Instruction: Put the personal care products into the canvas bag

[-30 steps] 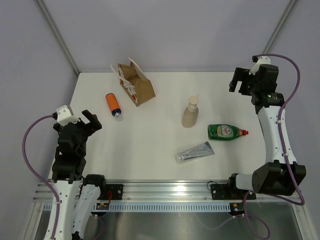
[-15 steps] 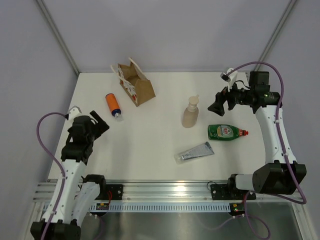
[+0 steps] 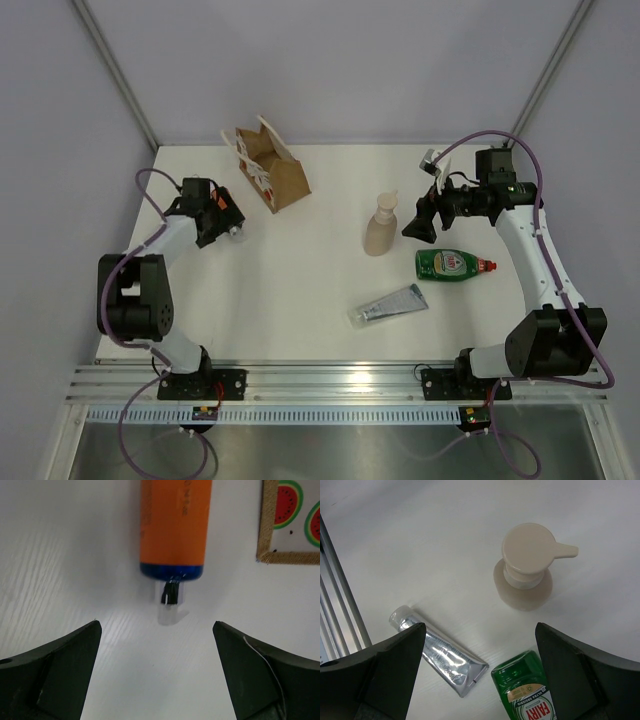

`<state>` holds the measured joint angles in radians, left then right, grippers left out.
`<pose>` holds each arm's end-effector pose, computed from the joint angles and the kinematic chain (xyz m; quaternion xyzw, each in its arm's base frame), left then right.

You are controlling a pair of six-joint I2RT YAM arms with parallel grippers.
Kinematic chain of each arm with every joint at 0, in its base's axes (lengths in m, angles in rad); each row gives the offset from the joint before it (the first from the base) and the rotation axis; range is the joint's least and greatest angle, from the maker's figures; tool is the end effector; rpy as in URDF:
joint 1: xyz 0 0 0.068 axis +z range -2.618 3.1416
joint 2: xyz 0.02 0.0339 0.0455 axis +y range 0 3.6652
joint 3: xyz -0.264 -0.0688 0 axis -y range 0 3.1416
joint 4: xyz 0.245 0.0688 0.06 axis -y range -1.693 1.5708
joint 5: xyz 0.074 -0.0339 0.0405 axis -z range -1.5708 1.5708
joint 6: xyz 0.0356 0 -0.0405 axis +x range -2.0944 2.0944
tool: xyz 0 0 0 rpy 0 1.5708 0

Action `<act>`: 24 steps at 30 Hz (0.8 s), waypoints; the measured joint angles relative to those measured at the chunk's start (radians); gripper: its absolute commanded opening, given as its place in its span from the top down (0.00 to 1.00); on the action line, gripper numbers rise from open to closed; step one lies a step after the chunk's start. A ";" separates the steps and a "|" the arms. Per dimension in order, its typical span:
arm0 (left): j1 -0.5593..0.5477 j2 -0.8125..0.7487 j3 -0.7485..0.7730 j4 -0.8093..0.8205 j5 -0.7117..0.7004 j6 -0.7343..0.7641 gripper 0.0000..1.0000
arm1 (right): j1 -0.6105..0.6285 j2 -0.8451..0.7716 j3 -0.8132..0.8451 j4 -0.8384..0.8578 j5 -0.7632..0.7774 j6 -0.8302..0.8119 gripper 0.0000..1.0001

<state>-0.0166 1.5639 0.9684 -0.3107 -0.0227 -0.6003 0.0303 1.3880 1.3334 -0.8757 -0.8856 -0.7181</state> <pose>0.3222 -0.0045 0.2035 -0.2755 0.9042 -0.0888 0.3141 0.2766 0.0360 0.3422 -0.4390 0.7490 0.2870 0.4049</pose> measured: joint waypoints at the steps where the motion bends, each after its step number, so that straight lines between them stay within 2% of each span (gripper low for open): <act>1: 0.002 0.052 0.052 0.002 0.013 0.011 0.02 | 0.000 0.000 -0.001 0.001 0.000 -0.001 0.00; 5: 0.004 0.212 0.208 -0.003 0.024 0.049 0.05 | 0.000 0.000 -0.005 0.002 0.000 -0.005 0.00; 11: 0.006 0.363 0.358 -0.075 0.011 0.074 0.20 | 0.000 0.000 -0.005 0.002 0.000 -0.010 0.00; 21: 0.006 0.410 0.382 -0.134 -0.026 0.085 0.22 | 0.000 0.017 0.048 -0.009 -0.016 -0.010 0.00; 24: 0.006 0.423 0.398 -0.137 -0.029 0.091 0.28 | 0.000 0.019 0.064 -0.011 -0.025 -0.010 0.01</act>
<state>-0.0109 1.9873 1.3663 -0.4477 -0.0513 -0.5091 0.0307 1.4067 1.3975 -0.8871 -0.9108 -0.7280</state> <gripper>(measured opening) 0.754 0.993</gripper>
